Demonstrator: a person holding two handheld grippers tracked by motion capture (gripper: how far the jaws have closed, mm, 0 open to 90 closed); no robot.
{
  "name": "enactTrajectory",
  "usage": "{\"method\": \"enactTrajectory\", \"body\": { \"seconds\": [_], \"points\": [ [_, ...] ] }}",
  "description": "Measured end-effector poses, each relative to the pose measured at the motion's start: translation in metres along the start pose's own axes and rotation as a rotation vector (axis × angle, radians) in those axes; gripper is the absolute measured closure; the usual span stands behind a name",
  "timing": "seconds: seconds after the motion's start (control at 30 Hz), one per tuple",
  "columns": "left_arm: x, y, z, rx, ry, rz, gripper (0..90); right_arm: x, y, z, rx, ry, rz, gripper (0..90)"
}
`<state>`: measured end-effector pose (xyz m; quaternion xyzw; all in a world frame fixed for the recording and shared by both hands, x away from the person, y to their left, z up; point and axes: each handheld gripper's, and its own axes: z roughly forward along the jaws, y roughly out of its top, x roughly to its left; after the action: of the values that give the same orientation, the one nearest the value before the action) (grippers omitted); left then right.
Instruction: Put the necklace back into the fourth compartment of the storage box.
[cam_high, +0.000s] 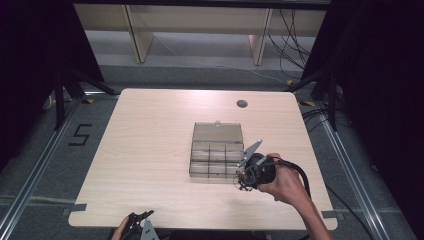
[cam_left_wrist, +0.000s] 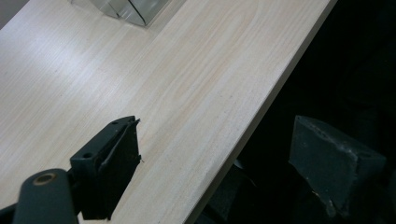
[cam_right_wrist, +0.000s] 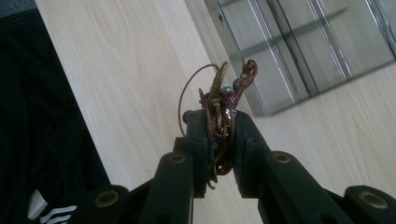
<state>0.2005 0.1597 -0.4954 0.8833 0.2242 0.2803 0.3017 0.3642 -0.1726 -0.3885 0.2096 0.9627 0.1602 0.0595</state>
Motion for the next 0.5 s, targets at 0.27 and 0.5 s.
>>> {"method": "enactTrajectory", "body": {
  "seconds": [0.27, 0.5],
  "points": [
    [0.0, 0.0, 0.0, 0.002, -0.01, -0.002, 15.4, 0.001, 0.032, 0.005, 0.008, 0.021, -0.031, 79.3],
    [0.0, -0.001, 0.001, -0.005, -0.004, -0.011, 15.4, 0.001, 0.053, 0.007, 0.017, 0.04, -0.048, 79.3]
  ]
}}
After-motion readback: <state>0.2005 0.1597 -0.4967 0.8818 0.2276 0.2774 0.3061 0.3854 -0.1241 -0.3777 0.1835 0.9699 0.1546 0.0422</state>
